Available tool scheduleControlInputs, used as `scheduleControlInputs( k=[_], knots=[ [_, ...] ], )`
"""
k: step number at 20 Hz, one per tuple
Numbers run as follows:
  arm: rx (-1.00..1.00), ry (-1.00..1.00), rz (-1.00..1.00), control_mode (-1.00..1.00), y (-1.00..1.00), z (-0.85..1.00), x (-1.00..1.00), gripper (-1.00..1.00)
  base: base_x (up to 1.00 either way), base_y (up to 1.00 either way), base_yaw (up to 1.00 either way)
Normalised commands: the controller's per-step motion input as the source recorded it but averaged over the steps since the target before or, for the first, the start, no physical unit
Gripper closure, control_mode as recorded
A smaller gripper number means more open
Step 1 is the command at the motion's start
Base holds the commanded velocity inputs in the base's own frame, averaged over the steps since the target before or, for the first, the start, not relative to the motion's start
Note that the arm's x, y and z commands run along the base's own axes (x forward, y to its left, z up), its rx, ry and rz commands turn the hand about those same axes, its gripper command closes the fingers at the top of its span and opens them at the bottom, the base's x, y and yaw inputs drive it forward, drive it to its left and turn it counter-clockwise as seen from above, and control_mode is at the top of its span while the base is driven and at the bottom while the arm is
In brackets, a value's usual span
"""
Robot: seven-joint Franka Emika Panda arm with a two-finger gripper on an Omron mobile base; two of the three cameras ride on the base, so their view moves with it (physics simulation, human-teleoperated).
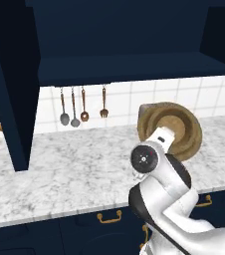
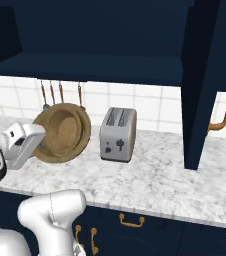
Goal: Pick up the bowls on the counter and stack them on top of one another in the open cabinet. Place the smaller bowl on top of the larger bowl.
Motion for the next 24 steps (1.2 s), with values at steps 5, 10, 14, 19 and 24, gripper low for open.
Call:
scheduleControlInputs(
  k=[5,10,14,19,24],
  knots=[
    [0.01,-0.22,0.25,-1.00,-0.34,1.00,-0.14,1.00,0.00,0.00,0.00],
    [0.05,-0.12,0.19,-1.00,-0.06,1.00,0.28,1.00,0.00,0.00,0.00],
    [0.09,0.00,0.13,-1.00,-0.02,1.00,0.94,1.00,0.00,0.00,0.00],
    [0.09,0.07,0.08,-1.00,0.00,1.00,1.00,1.00,0.00,0.00,0.00],
    [0.00,0.12,0.00,-1.00,0.00,0.39,0.89,1.00,0.00,0.00,0.00]
  ],
)
